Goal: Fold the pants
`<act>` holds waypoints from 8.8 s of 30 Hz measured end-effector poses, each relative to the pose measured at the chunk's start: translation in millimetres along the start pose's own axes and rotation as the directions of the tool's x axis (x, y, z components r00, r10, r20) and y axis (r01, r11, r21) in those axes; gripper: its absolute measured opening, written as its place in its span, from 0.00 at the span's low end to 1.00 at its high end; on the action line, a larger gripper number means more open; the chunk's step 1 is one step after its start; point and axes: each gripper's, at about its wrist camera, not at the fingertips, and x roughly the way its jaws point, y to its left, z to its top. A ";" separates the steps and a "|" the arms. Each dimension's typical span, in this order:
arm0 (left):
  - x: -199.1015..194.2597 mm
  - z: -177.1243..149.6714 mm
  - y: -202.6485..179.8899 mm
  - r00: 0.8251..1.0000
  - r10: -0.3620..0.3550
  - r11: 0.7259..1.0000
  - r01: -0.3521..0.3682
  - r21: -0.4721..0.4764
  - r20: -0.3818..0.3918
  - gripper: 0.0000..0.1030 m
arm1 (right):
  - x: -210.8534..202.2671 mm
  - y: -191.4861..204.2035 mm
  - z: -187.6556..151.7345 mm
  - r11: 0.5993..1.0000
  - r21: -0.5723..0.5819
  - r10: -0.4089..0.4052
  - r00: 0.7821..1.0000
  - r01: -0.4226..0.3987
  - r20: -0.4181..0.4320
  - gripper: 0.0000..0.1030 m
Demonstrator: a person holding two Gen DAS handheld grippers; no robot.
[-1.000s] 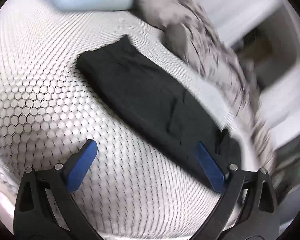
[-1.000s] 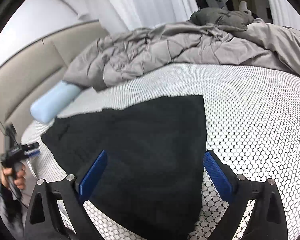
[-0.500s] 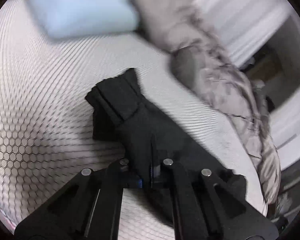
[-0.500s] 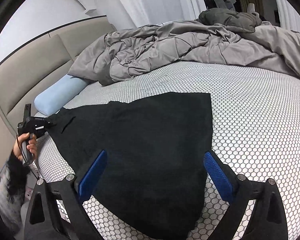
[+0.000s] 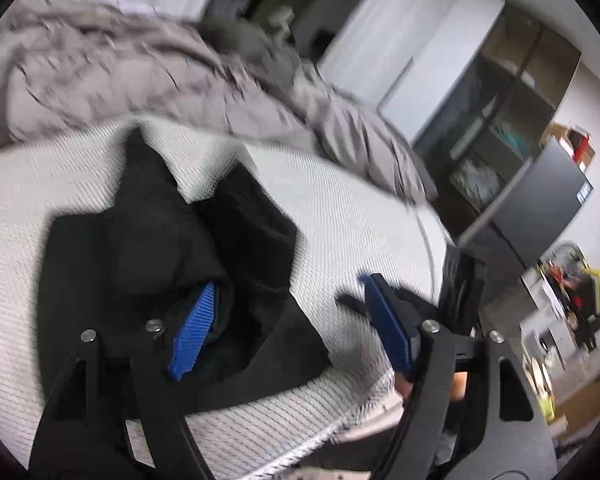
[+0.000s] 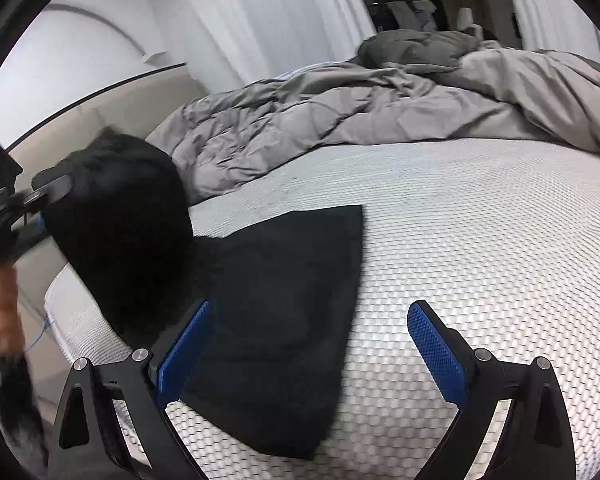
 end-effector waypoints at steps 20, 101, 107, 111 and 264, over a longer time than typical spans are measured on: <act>-0.2 -52.8 207.6 0.933 0.356 0.907 -0.332 -0.258 0.052 0.76 | 72.8 -5.5 -16.8 0.897 0.320 0.387 0.890 -0.303 -0.241 0.74; 35.0 -66.2 67.2 0.945 0.326 0.931 -0.327 0.161 0.033 0.64 | 49.4 10.6 -4.3 0.970 0.097 0.242 0.935 -0.225 -0.259 0.11; 42.6 -75.4 69.5 0.934 0.356 0.920 -0.348 0.181 -0.014 0.64 | 59.9 10.0 -20.4 0.995 0.071 0.096 0.943 -0.077 -0.318 0.20; 46.6 -78.9 70.9 0.930 0.368 0.911 -0.357 0.207 -0.017 0.64 | 24.2 19.6 -6.4 1.000 0.007 -0.019 0.989 0.020 -0.150 0.33; 34.4 -72.5 129.4 0.951 0.272 0.931 -0.221 0.292 -0.147 0.61 | 126.7 127.0 -31.1 0.895 -0.445 -0.132 0.925 -0.043 -0.355 0.60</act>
